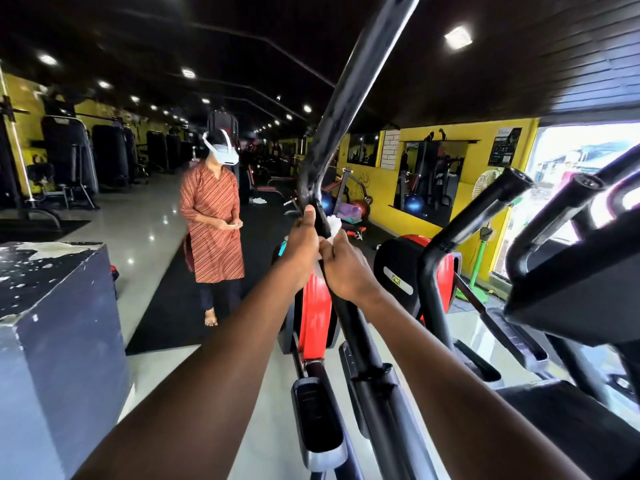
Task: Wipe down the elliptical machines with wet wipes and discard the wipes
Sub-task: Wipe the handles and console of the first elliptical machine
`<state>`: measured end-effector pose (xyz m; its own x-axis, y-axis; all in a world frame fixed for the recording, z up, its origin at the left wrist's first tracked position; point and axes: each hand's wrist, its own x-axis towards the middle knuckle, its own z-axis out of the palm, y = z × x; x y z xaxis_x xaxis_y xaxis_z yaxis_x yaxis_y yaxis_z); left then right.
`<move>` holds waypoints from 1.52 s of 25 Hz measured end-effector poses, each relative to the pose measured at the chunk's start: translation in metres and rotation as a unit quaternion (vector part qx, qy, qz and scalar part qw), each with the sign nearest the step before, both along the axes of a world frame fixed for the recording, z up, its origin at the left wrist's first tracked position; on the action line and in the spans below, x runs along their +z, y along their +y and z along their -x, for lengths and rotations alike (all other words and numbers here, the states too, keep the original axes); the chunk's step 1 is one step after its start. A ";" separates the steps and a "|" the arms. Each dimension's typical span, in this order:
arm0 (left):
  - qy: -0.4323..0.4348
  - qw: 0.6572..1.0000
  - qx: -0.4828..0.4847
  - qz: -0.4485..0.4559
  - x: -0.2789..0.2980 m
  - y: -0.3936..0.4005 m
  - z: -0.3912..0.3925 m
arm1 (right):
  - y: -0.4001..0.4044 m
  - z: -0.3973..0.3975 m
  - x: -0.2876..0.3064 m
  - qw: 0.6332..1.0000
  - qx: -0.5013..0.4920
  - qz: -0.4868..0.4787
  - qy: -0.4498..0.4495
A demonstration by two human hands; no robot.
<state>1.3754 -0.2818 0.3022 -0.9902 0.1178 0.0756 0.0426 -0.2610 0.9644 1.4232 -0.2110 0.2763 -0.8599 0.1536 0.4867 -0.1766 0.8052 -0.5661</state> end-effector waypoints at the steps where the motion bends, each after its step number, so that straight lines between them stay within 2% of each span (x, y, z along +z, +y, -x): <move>1: -0.011 1.000 0.002 0.003 -0.002 0.001 -0.003 | 0.003 -0.001 -0.002 1.000 0.000 0.015 -0.014; 5: -0.042 0.999 0.000 0.030 -0.022 0.003 -0.015 | 0.012 -0.012 -0.016 0.996 0.003 0.073 -0.050; 9: -0.062 0.995 -0.017 0.070 -0.041 0.003 -0.032 | 0.013 -0.040 -0.032 0.993 -0.026 0.038 -0.105; 15: -0.076 0.993 -0.092 0.023 -0.067 0.002 -0.055 | 0.006 -0.079 -0.052 0.987 -0.089 0.009 -0.131; 20: -0.121 0.983 -0.138 -0.005 -0.089 -0.006 -0.076 | -0.005 -0.114 -0.075 0.972 -0.178 -0.091 -0.121; 24: -0.083 0.982 -0.165 0.032 -0.105 -0.016 -0.081 | -0.022 -0.129 -0.098 0.950 -0.247 -0.169 -0.085; 28: -0.059 0.987 -0.148 0.026 -0.104 -0.023 -0.081 | -0.036 -0.132 -0.109 0.930 -0.266 -0.245 -0.068; 32: -0.034 0.993 -0.111 -0.002 -0.098 -0.022 -0.078 | -0.037 -0.118 -0.098 0.944 -0.227 -0.228 -0.079; 38: 0.003 0.998 -0.051 -0.027 -0.082 -0.022 -0.060 | -0.036 -0.088 -0.087 0.933 -0.226 -0.269 -0.072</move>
